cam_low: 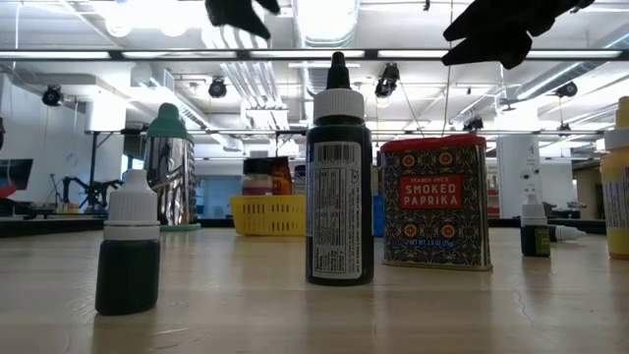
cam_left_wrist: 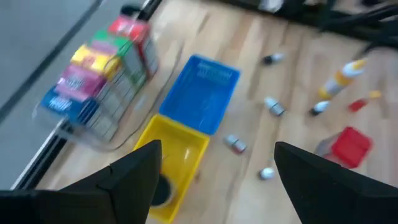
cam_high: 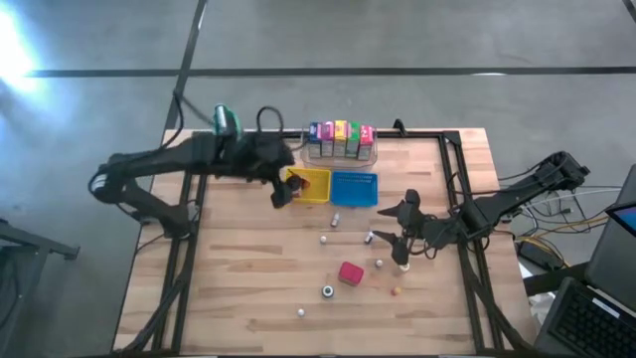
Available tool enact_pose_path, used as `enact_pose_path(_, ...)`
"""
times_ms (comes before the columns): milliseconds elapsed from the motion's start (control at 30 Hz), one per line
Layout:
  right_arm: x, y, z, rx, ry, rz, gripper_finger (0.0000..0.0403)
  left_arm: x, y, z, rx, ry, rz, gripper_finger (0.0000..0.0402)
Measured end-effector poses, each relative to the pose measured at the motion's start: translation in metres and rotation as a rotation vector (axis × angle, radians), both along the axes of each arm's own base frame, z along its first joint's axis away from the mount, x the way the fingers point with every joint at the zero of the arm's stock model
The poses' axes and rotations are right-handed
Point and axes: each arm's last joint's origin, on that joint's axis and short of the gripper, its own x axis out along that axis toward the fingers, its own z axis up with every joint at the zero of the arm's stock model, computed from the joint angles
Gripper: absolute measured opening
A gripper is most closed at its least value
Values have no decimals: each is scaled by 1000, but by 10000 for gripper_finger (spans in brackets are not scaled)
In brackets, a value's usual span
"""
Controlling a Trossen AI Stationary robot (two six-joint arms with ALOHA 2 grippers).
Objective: Pick & Place Kitchen Items
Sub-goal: Put the red seasoning can into the yellow bin
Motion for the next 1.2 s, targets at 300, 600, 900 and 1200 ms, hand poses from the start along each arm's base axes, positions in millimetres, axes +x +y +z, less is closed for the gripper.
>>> enact_pose_path(300, 3, -8, 0, -28, 10, -23, 251, -21, -54, -29, 24, -53, -165, 316)
enact_pose_path(600, 0, -9, -5, -72, 74, -11, 227, -23, -71, -75, 207, 1, -90, 316)
enact_pose_path(900, 1, -8, 1, -15, 55, -21, 220, -31, -106, -107, 293, -169, -147, 316)
enact_pose_path(1200, 9, 0, 6, 27, 68, 48, 231, -35, -114, -126, 288, -184, -182, 316)
